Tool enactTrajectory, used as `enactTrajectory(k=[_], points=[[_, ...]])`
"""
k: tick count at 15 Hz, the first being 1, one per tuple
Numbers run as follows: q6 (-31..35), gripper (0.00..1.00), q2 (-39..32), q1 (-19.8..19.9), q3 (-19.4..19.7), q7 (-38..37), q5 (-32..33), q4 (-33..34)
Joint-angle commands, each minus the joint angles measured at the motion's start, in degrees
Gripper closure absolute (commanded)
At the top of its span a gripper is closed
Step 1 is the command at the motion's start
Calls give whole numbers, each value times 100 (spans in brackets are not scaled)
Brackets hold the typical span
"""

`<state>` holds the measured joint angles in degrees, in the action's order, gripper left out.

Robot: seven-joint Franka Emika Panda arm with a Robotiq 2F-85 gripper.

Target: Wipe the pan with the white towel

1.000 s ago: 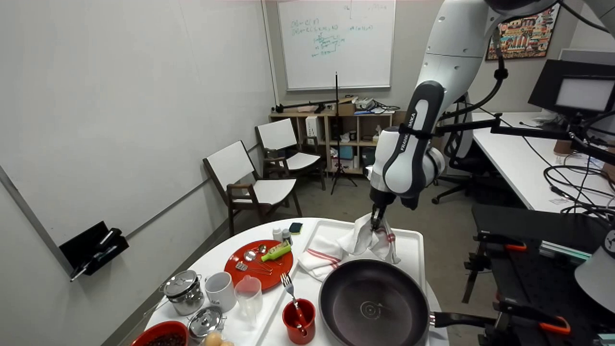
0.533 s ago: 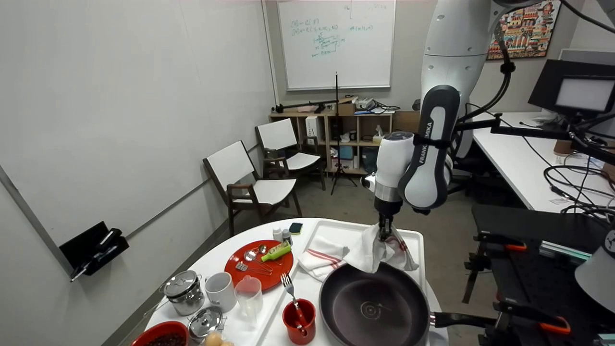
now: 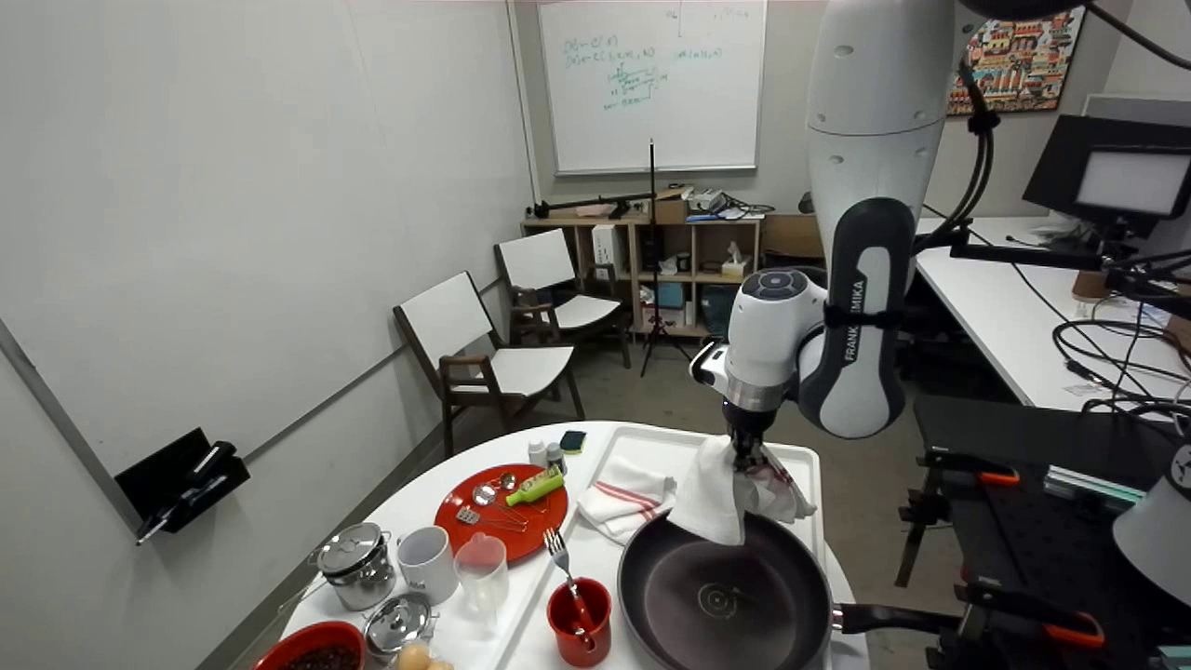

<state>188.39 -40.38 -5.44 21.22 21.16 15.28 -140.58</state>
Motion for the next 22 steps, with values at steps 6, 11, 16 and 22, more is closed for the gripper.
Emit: enactTrajectory(k=[6, 11, 16, 22], points=[[1208, 97, -111, -932, 238, 251, -225, -844], [967, 97, -42, -1780, 516, 343, -678, -791], [956, 97, -46, -2220, 625, 329, -932, -786], [955, 97, -52, -2289, 658, 297, -1031, -776]])
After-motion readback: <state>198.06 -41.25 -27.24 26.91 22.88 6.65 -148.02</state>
